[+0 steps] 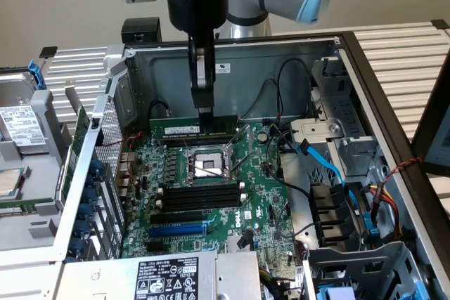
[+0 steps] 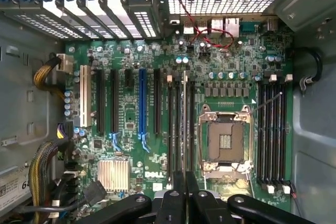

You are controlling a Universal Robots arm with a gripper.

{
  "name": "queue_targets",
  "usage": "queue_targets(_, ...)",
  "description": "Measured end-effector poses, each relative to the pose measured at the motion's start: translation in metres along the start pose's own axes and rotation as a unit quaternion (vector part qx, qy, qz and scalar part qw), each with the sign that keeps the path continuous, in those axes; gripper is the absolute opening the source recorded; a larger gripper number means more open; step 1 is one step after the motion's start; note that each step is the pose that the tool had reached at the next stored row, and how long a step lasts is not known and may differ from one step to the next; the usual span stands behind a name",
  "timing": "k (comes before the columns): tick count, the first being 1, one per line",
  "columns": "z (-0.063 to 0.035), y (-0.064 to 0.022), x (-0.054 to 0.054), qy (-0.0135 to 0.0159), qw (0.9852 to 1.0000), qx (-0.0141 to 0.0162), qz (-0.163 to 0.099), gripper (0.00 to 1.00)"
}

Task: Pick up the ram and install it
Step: 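Insert the ram into the slot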

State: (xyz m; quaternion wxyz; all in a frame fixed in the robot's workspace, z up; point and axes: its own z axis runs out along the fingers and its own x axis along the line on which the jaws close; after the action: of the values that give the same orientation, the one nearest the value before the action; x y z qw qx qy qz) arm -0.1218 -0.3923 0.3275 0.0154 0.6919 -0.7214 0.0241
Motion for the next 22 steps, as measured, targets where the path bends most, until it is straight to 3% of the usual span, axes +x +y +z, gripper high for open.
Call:
queue_targets(15,0.0205,-0.0038,0.009,0.0,1.0,0.0,0.0,0.12)
queue_targets(22,0.0264,-0.0066,0.007,0.0001,1.0,-0.0001,0.0,0.12)
